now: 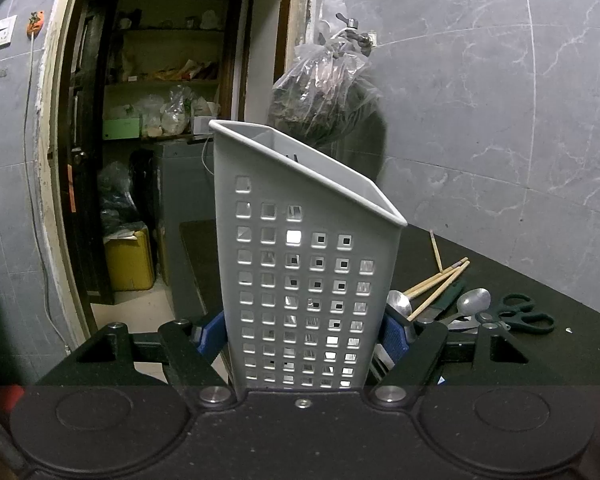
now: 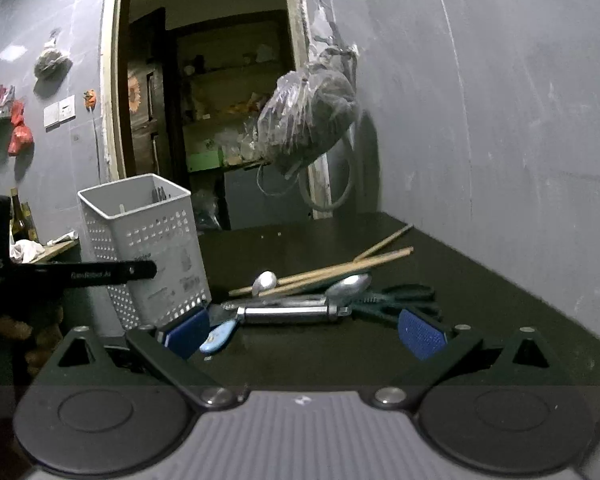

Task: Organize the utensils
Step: 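Lower the right tool to the table and grasp a silver spoon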

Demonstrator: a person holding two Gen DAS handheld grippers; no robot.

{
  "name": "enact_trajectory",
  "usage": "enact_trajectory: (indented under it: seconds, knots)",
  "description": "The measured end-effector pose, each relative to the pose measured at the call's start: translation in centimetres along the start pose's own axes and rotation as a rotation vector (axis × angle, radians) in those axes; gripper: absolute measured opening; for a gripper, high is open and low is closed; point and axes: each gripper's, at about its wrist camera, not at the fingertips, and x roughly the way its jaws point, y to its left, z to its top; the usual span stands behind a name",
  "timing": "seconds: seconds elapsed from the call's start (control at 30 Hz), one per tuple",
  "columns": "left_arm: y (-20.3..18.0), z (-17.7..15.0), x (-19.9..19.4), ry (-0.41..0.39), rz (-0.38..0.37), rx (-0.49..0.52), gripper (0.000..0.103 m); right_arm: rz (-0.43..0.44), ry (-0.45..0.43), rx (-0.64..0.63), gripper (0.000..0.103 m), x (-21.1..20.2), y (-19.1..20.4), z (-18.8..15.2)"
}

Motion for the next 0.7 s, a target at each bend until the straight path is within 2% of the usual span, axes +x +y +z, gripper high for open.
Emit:
enact_trajectory:
  seconds: [0.17,0.53,0.7]
  knots:
    - [0.0,0.0,0.1,0.000,0.001,-0.002,0.077,-0.001,0.040,0.043,0.103,0.1,-0.1,-1.4]
    - [0.0,0.0,0.0,0.001,0.002,-0.002,0.077,0.076,0.087,0.157,0.102,0.8,0.7,-4.2]
    - [0.0,0.0,0.0,0.002,0.001,0.001,0.077,0.079,0.081,0.167,0.085,1.0,1.4,-4.6]
